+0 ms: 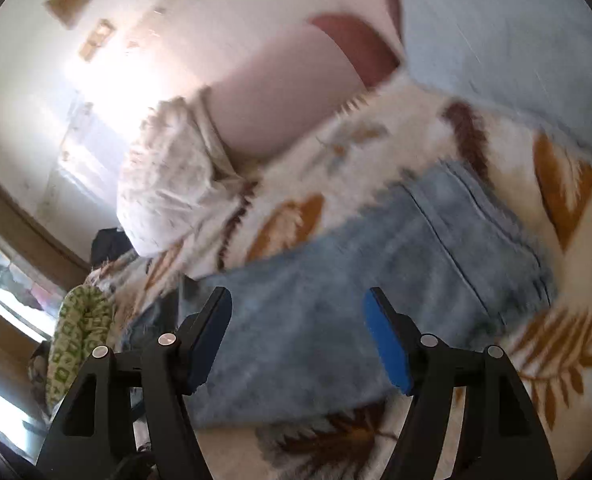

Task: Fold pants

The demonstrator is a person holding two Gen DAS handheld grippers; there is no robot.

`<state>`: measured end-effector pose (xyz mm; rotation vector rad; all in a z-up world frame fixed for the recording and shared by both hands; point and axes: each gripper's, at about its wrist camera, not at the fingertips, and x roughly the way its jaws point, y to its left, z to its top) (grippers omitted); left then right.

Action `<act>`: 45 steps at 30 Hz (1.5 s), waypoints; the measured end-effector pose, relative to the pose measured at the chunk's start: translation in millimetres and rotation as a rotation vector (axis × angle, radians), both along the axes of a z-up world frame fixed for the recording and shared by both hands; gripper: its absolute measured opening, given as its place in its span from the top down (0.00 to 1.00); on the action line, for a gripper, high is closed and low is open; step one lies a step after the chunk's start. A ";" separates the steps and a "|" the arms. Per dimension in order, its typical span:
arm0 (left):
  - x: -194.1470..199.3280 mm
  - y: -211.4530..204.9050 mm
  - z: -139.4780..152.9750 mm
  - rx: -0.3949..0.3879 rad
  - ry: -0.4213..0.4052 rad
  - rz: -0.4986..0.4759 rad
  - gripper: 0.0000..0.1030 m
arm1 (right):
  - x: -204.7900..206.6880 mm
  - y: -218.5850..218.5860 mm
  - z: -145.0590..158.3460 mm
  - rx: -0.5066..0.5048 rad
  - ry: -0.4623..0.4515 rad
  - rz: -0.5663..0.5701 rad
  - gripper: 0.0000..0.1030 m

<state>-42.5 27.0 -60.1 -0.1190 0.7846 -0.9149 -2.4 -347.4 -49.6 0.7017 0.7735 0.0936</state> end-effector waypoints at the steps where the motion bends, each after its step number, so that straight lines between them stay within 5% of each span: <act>1: -4.6 3.7 7.1 -0.056 0.020 -0.034 0.00 | -4.9 -9.6 -2.8 0.046 -0.005 -0.013 0.33; 4: -15.7 7.1 24.7 -0.157 0.070 -0.142 0.00 | -16.7 -45.1 -14.1 0.156 0.031 -0.104 0.33; 6: -17.3 5.4 30.2 -0.143 0.086 -0.158 0.00 | -30.6 -71.6 -23.1 0.237 0.039 -0.186 0.33; 12: 24.9 -13.1 38.6 0.062 0.155 0.007 0.00 | -60.5 -120.6 -48.5 0.427 0.071 -0.292 0.33; 17: 78.1 -75.0 55.5 0.180 0.136 0.074 0.00 | -59.8 -122.5 -70.3 0.543 0.130 -0.313 0.33; 25: 133.4 -213.1 54.3 0.409 0.081 -0.076 0.00 | -56.6 -120.7 -100.2 0.664 0.221 -0.358 0.33; 32: 161.0 -310.2 34.4 0.527 0.042 -0.245 0.01 | -68.6 -133.0 -115.0 0.792 0.194 -0.468 0.34; 35: 166.9 -342.6 22.6 0.595 0.004 -0.334 0.09 | -72.8 -136.3 -117.3 0.828 0.178 -0.511 0.34; 45: 194.6 -404.6 -7.3 0.647 0.030 -0.526 0.25 | -68.0 -134.2 -112.4 0.778 0.175 -0.520 0.34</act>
